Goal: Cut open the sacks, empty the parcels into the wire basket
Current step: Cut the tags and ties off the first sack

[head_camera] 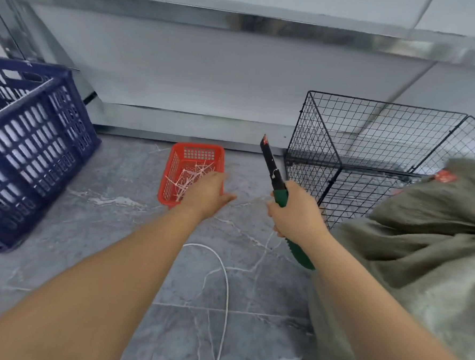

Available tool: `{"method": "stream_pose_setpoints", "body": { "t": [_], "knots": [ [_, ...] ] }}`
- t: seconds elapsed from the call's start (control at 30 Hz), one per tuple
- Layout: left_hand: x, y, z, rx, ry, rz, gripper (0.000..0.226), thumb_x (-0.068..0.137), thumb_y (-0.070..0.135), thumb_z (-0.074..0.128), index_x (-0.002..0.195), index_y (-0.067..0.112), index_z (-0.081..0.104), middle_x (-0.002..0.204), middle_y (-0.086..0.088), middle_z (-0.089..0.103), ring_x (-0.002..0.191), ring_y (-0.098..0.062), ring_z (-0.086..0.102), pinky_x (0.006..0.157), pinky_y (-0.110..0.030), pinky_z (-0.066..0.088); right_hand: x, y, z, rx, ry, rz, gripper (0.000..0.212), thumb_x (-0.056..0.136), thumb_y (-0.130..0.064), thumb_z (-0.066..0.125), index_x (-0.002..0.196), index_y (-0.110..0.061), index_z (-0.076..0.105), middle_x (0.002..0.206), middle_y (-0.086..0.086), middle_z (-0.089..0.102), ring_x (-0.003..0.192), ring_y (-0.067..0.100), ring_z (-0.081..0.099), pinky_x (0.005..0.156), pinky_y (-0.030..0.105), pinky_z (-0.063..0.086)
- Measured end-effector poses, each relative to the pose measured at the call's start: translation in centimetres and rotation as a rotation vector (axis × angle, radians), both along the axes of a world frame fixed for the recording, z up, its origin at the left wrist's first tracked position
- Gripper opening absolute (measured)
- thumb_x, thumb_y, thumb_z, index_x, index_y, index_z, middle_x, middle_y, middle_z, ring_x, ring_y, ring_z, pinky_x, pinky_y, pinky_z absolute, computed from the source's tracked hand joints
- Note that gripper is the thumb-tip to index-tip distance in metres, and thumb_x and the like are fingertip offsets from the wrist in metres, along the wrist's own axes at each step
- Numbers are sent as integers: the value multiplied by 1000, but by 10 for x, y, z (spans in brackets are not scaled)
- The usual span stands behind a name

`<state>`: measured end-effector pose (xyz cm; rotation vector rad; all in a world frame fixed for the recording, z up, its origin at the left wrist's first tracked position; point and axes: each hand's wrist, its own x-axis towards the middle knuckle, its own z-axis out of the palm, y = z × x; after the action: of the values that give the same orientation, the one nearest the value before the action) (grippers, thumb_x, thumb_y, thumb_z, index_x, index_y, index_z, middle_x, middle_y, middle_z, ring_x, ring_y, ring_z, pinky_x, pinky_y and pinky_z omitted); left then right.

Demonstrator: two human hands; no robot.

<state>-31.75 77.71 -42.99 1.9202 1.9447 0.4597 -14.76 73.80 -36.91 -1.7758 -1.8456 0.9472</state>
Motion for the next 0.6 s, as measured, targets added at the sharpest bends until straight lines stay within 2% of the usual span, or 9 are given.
{"method": "stream_pose_setpoints", "body": {
  "t": [0.07, 0.13, 0.27, 0.37, 0.4, 0.47, 0.53, 0.57, 0.6],
  "knots": [
    [29, -4, 13, 17, 0, -36, 60, 90, 35, 57, 141, 11, 36, 146, -10, 40, 134, -25, 37, 111, -34, 28, 22, -12, 10, 37, -18, -14, 24, 92, -13, 47, 115, -11, 44, 95, 17, 61, 79, 33, 61, 64, 43, 55],
    [63, -9, 30, 36, -32, -85, 59, 91, 36, 55, 141, 11, 37, 146, -9, 40, 135, -23, 36, 111, -31, 27, 48, -25, 22, 92, -29, -24, 32, 94, -15, 46, 125, -10, 40, 90, 10, 57, 74, 27, 56, 51, 30, 44],
    [151, -25, 78, 126, -107, -233, 50, 92, 33, 52, 137, 13, 43, 141, -6, 47, 130, -21, 42, 104, -28, 31, 109, -57, 48, 214, 0, -67, 10, 94, -16, 47, 102, -14, 41, 72, -1, 48, 60, 16, 46, 45, 23, 31],
    [219, -42, 107, 140, -226, -365, 19, 93, 19, 49, 107, 22, 62, 109, -1, 61, 108, -19, 54, 72, -17, 36, 156, -80, 65, 265, 13, -134, 24, 93, -18, 48, 117, -15, 45, 77, 1, 52, 60, 14, 46, 46, 24, 32],
    [239, -47, 115, 119, -259, -390, 16, 93, 15, 47, 91, 24, 59, 97, 1, 59, 97, -20, 55, 62, -17, 34, 170, -87, 69, 289, 10, -158, 29, 93, -19, 48, 122, -17, 44, 78, 0, 53, 61, 14, 46, 47, 23, 32],
    [274, -53, 122, 59, -322, -413, 24, 92, 12, 42, 71, 24, 48, 82, 3, 56, 84, -20, 52, 60, -24, 34, 195, -101, 72, 331, 1, -202, 37, 94, -20, 49, 130, -19, 42, 76, -5, 50, 61, 12, 45, 46, 18, 30],
    [302, -57, 118, 16, -394, -365, 18, 92, 19, 44, 77, 21, 54, 82, 3, 59, 85, -20, 53, 64, -27, 38, 215, -110, 71, 342, 8, -241, 40, 94, -19, 49, 133, -19, 40, 73, -7, 47, 57, 8, 44, 43, 15, 30],
    [311, -58, 112, 15, -441, -290, 11, 90, 23, 48, 92, 18, 58, 92, 3, 62, 90, -19, 55, 70, -27, 41, 223, -112, 69, 340, 4, -251, 38, 94, -19, 49, 131, -17, 41, 73, -6, 48, 57, 8, 44, 43, 17, 31],
    [318, -60, 105, 27, -510, -203, 23, 86, 27, 55, 106, 16, 58, 102, 4, 63, 94, -18, 57, 77, -27, 44, 230, -113, 68, 338, -11, -254, 33, 94, -19, 49, 126, -16, 42, 72, -5, 47, 56, 9, 44, 44, 20, 31]
  ]
}}
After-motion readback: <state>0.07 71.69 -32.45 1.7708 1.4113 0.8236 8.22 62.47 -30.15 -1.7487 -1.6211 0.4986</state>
